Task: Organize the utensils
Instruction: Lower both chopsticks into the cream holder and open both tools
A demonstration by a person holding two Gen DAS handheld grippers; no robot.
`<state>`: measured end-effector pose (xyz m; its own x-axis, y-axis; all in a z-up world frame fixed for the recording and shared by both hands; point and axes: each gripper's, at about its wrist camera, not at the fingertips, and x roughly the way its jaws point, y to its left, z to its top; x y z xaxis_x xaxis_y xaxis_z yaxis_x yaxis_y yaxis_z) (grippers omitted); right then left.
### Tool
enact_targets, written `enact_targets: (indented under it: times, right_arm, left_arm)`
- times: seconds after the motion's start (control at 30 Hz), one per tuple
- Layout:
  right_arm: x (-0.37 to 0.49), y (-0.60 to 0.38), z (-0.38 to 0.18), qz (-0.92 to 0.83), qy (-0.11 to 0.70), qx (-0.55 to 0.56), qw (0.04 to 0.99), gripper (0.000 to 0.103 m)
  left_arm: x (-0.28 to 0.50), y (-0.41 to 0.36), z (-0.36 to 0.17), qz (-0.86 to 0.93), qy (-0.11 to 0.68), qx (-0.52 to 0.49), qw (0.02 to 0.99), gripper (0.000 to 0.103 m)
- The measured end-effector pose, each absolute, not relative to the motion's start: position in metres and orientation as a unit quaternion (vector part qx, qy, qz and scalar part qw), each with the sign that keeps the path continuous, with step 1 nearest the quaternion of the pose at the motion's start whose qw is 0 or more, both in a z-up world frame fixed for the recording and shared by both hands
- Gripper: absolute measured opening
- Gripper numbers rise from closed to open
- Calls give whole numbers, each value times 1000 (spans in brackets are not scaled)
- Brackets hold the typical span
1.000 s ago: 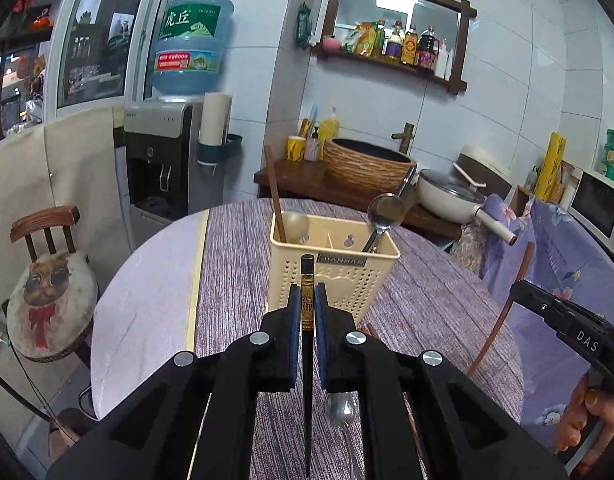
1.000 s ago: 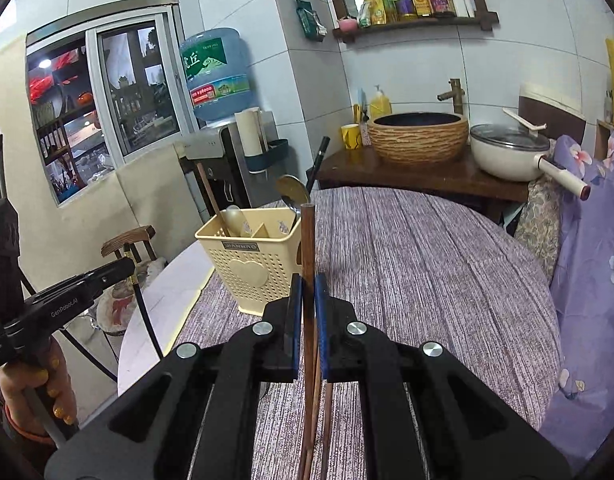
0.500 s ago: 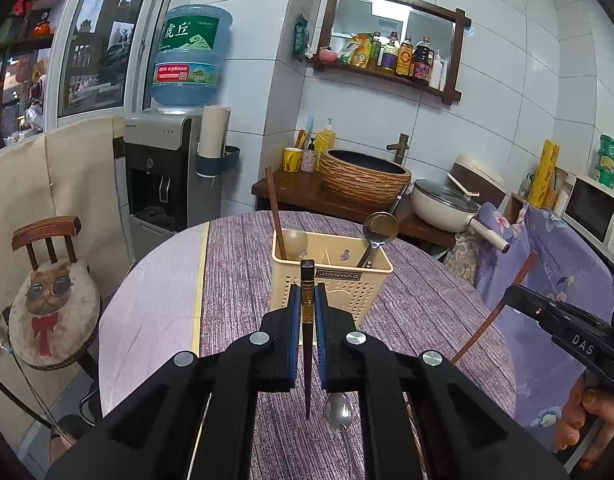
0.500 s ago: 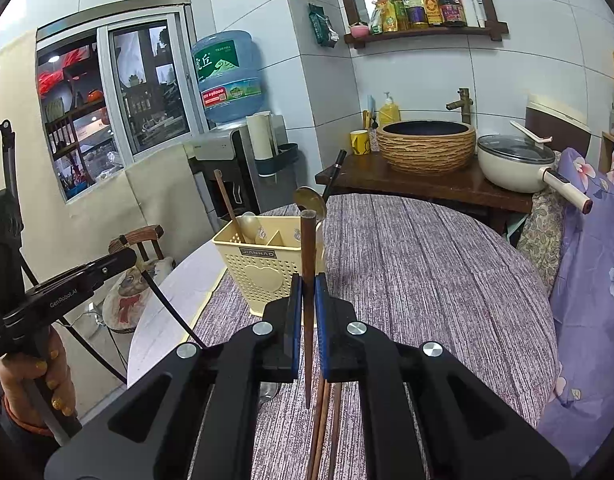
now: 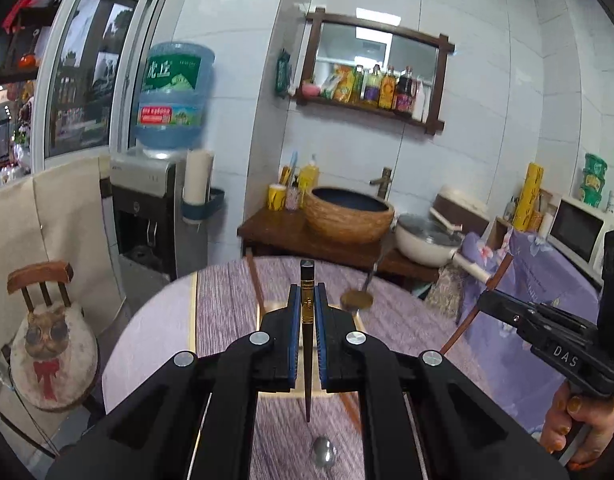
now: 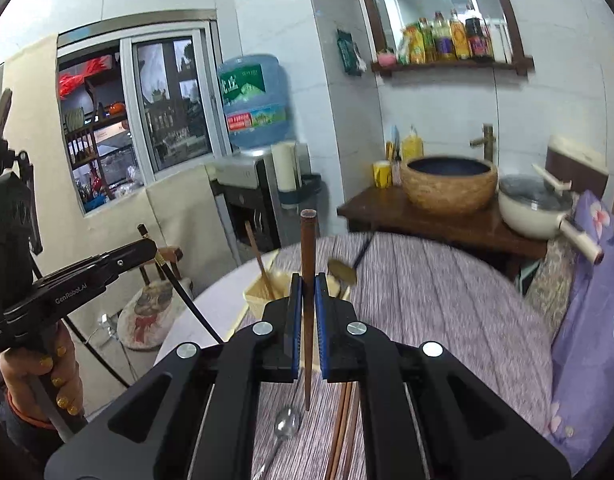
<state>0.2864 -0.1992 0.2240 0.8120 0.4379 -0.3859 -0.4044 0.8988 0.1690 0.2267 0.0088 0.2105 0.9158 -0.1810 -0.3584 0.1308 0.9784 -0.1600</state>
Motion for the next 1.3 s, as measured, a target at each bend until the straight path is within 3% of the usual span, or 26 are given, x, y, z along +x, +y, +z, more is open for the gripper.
enact_targets:
  times: [0.2,0.37,0.87,1.3]
  right_arm:
    - [310,-183,279,204,161,33,965,7]
    - [339,-170,290,189,159,35,968,7]
    - [390,-147,186,174,236,38,955,7]
    - [396,-147,151,170,261,35,950,8]
  left_arm:
    - [257,8,259,-53,144,-74,985,8]
    - [286,4,263,-31,136,-64,988,8]
    - [323,-1,162,-23,222,-65,972,8]
    - [329,-2,136,-34,252,-59,965,8]
